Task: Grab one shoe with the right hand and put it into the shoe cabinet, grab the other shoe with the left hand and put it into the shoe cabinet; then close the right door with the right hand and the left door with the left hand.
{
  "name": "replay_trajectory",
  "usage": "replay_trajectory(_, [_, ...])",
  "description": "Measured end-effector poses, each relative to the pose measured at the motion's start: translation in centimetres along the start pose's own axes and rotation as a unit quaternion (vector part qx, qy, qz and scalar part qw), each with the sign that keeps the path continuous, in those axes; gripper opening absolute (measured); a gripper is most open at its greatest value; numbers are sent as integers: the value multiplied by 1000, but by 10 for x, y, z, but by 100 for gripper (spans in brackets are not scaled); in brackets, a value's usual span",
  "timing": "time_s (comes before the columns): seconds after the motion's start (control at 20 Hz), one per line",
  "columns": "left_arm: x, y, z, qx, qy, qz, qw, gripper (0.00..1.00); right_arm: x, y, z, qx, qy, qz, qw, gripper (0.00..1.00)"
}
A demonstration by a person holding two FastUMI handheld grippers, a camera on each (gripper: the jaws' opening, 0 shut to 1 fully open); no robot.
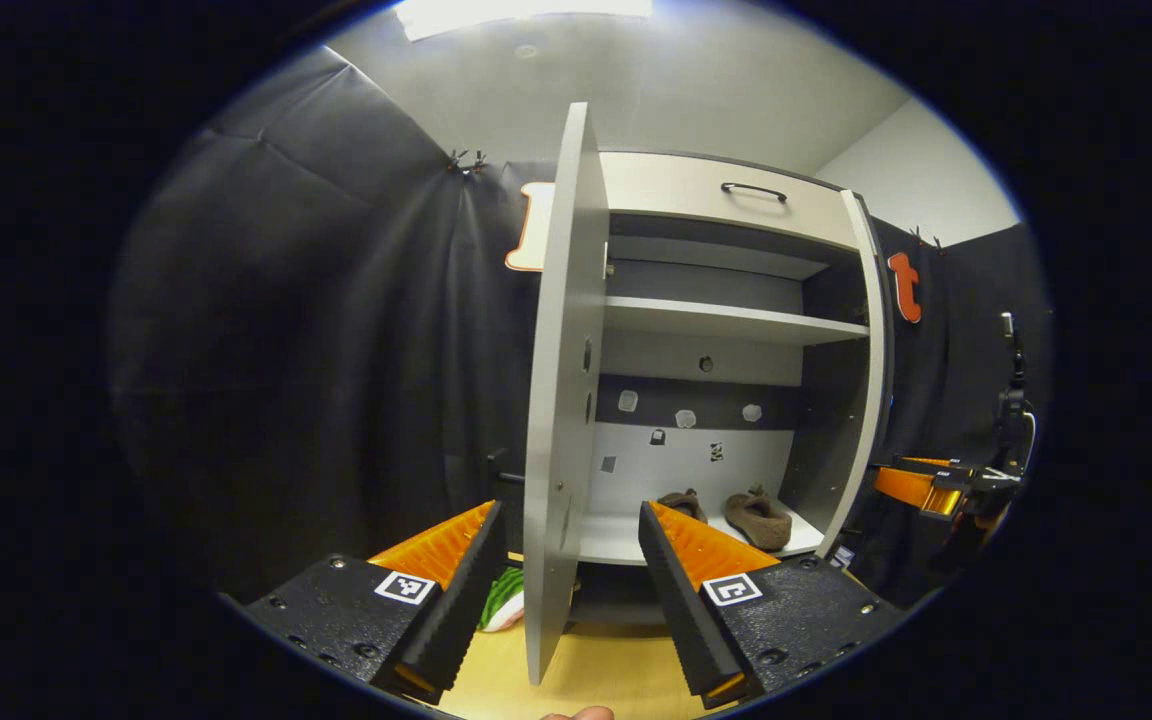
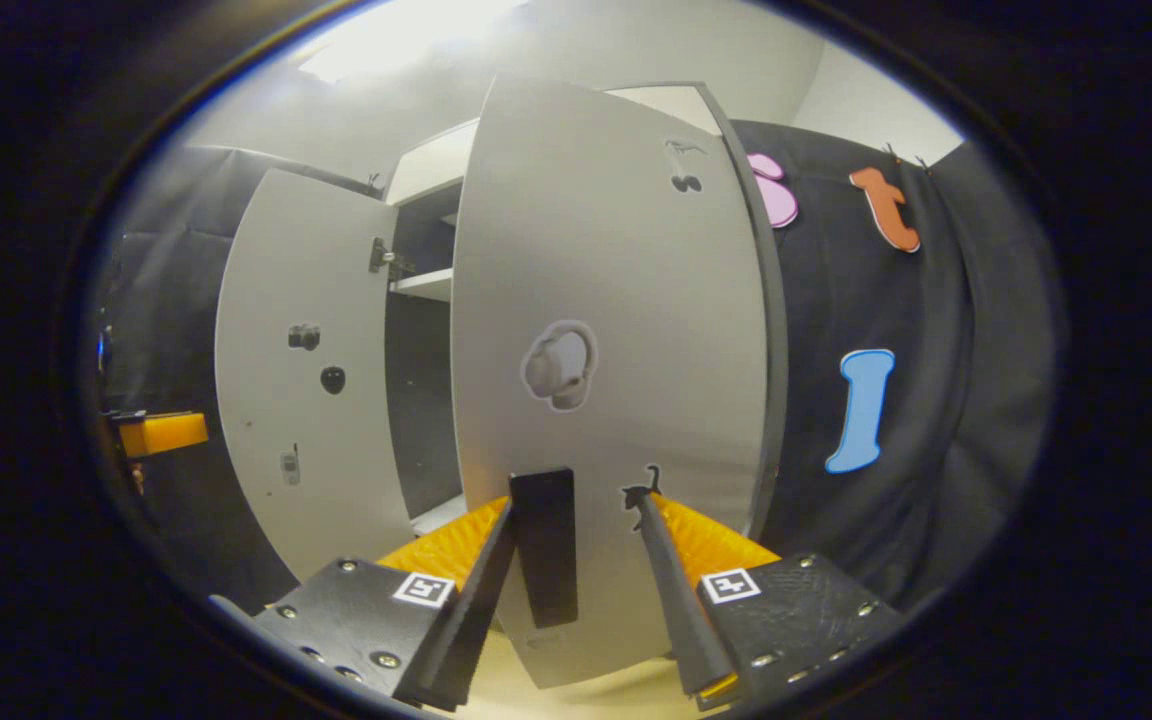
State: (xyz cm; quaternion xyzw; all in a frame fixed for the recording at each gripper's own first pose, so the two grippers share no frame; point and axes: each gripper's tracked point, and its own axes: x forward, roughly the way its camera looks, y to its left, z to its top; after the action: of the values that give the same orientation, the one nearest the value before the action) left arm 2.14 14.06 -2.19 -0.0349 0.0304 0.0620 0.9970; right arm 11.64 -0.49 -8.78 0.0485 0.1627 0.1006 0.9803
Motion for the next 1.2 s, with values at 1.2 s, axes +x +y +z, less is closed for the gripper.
replay_trajectory(1.2, [-48, 96, -7, 2, 14, 115, 993, 82, 76, 20, -3, 31, -15, -9, 999, 85])
